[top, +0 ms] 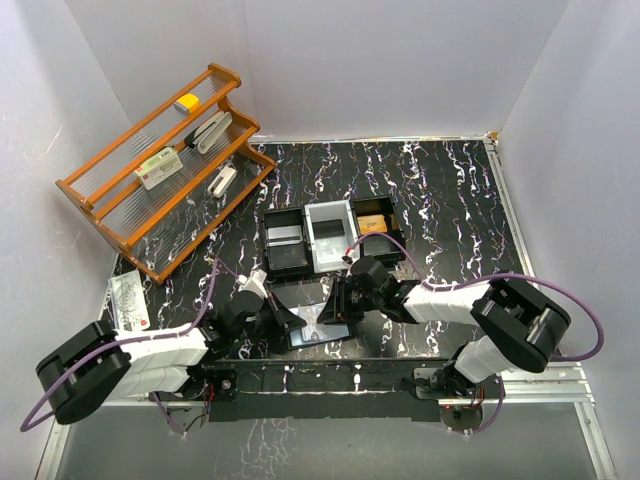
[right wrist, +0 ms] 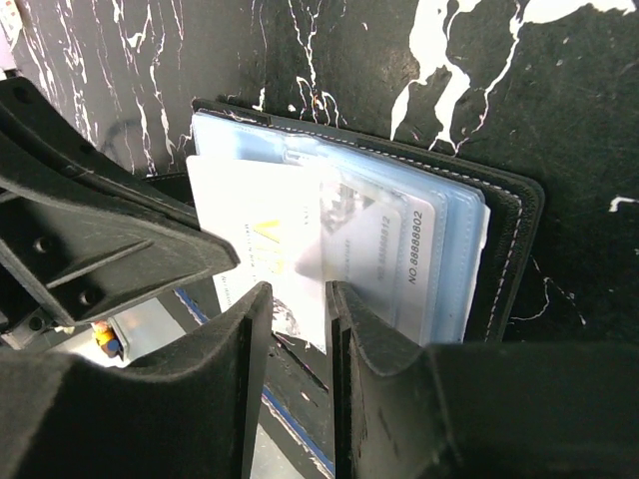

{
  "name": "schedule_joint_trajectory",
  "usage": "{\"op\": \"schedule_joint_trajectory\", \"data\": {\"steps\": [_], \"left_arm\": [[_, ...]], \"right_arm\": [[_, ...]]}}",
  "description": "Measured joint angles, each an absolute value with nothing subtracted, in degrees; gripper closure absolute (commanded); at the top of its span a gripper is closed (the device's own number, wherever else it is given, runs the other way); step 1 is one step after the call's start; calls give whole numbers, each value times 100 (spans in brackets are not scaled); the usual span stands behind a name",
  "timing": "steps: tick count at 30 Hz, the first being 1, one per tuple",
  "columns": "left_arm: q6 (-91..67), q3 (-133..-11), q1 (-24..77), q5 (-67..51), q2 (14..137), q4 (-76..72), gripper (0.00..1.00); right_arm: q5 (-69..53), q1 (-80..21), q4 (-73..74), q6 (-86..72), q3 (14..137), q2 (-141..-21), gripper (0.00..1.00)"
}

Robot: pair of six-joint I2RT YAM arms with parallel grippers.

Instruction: Take the credit cards out of the card holder

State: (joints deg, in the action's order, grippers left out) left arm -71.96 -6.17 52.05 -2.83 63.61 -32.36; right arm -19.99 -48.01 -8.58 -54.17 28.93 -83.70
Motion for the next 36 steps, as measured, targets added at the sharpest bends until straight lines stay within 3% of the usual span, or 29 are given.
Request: {"op": "schedule_joint_trajectory", "data": {"steps": [11, 15, 17, 21, 32, 36], "left_arm": [[-6479, -1063, 5210, 202, 4923, -1149, 100], [-6173, -1166, 5210, 226, 4722, -860, 100], [-6018, -1203, 5210, 224, 4630, -845, 100], [-5776, -1269, 5210, 193, 4530, -864, 100], [-5308, -1321, 5159, -242, 4224, -1374, 100], [-5369, -1251, 4644, -862, 4215, -1774, 100]], "right_arm": [[-1656, -4838, 80, -4989, 3258, -8132, 68], [-1579, -4836, 357, -4788, 3299, -7913, 57], [-1579, -4836, 362, -4751, 3299, -7804, 49], [-1509, -4836, 325, -4683, 3299, -7411, 42], [-893, -4827, -716, -4683, 2609, -6141, 34], [-781, -4818, -928, -4687, 2362, -5819, 34]]}}
